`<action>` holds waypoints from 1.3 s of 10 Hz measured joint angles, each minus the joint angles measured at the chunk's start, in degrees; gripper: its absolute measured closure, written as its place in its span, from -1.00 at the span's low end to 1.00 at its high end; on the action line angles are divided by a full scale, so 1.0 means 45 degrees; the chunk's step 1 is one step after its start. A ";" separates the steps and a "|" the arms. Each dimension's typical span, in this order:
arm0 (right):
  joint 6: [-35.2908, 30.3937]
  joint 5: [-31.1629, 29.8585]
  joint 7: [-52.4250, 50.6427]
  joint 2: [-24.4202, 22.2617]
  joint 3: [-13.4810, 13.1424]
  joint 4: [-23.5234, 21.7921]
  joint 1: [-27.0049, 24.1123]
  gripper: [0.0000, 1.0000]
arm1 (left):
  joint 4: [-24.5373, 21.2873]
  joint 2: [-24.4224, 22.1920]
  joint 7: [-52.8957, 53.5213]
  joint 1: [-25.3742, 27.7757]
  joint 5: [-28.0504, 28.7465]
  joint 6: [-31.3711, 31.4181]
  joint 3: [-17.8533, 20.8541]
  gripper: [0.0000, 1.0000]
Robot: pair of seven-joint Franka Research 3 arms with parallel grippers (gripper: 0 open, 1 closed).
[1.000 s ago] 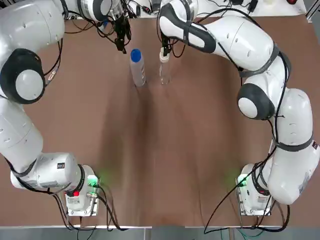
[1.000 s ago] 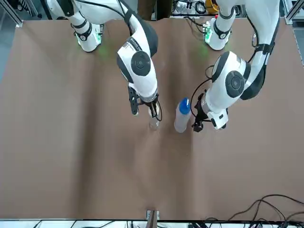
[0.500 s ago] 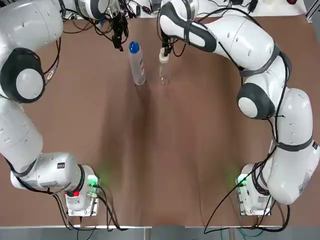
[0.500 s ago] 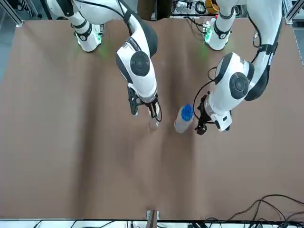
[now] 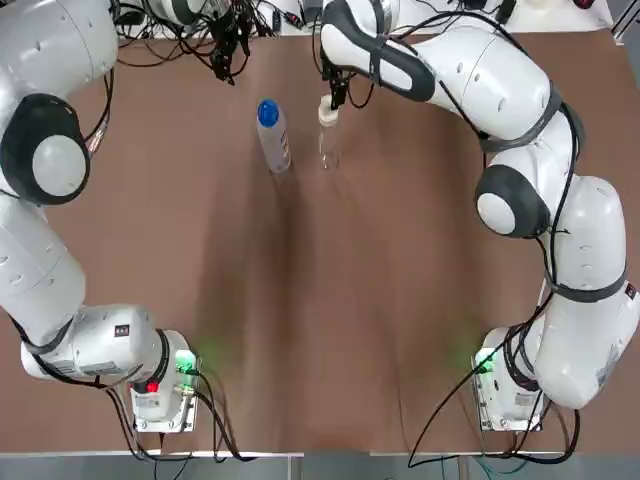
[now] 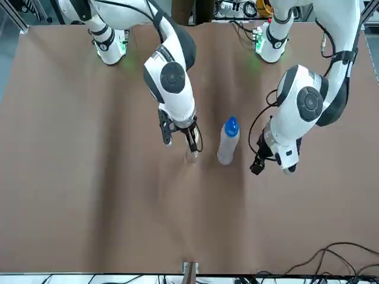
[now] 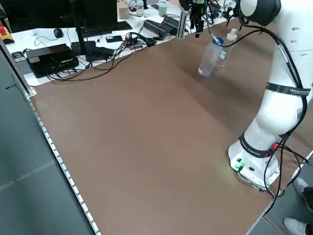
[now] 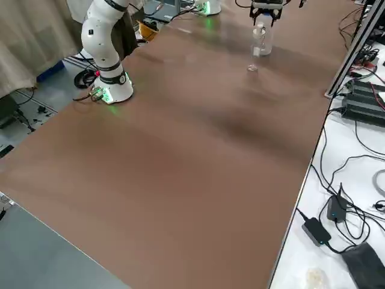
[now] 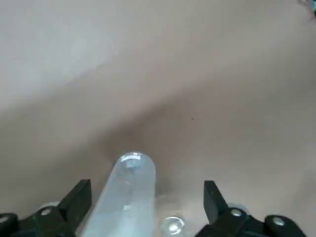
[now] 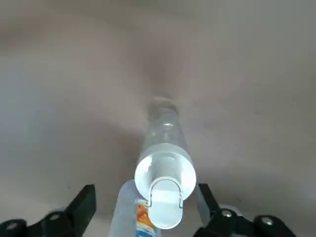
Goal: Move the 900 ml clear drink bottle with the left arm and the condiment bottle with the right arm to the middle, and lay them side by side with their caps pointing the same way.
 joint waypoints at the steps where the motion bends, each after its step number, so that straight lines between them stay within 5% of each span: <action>1: -0.0005 -0.0043 -0.1116 -0.0131 0.0000 0.0061 -0.0102 -0.97 | 0.0156 -0.0064 0.1498 0.0086 0.0090 -0.0413 0.0001 -1.00; 4: -0.0233 -0.0507 -0.4220 -0.0808 0.0486 0.0023 -0.0418 -0.97 | 0.0677 -0.0203 0.4775 0.0307 0.0183 -0.1233 0.0000 -1.00; 10: -0.0370 -0.2007 -1.0540 -0.2467 0.3691 -0.1850 -0.2387 -0.98 | 0.0719 -0.0283 1.0858 0.0239 0.0210 -0.1626 -0.0220 -1.00; 13: -0.0368 -0.3111 -1.5113 -0.2836 0.4852 -0.2812 -0.3190 -0.98 | 0.0741 -0.0395 1.1588 0.0207 0.0210 -0.1514 -0.0565 -1.00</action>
